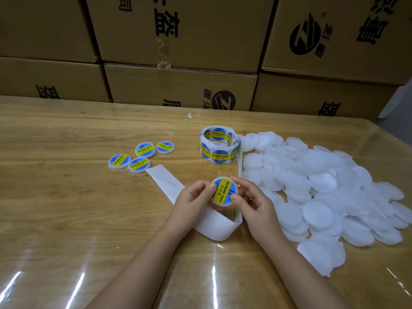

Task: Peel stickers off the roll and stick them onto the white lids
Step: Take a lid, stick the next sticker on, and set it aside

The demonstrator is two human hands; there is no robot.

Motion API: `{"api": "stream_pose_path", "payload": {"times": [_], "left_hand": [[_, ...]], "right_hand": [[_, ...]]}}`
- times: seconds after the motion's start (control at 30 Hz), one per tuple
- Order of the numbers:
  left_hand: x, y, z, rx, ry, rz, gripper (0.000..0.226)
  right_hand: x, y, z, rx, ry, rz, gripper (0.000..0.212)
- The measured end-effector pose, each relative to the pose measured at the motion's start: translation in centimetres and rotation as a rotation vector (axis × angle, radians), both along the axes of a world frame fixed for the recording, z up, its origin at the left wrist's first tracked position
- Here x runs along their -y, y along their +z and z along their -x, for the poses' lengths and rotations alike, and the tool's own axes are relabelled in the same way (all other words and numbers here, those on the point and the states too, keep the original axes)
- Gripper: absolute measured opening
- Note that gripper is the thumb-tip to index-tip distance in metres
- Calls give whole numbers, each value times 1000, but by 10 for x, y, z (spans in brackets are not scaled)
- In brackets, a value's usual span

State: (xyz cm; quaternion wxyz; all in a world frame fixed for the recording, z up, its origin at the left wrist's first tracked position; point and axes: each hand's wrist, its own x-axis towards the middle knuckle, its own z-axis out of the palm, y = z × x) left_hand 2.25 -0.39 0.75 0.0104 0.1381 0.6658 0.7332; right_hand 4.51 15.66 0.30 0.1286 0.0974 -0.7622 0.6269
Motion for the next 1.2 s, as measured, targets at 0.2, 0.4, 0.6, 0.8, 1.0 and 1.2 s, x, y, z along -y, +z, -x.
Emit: {"api": "stream_pose_path", "payload": {"times": [0.2,0.4,0.6,0.8,1.0,1.2], "left_hand": [[-1,-3,0,-9,107,93,30],[-1,-1,0,-9,147,112,36],[0,0,-1,-24,152,138,42],[0,-1,-1,-42,146,115,37],[-2,-6,1,-49,85,137,15],[-2,-6,2,-51,1,73,26]], "right_hand": [[3,0,-2,-17,10,-49,40],[3,4,-5,-84,-17,-174,44],[4,6,-8,-143,-54,-251,42],[6,5,-10,-178,-84,-296,42],[6,3,-8,-151,-120,-236,41],[5,3,-5,-134,-129,-196,39]]}}
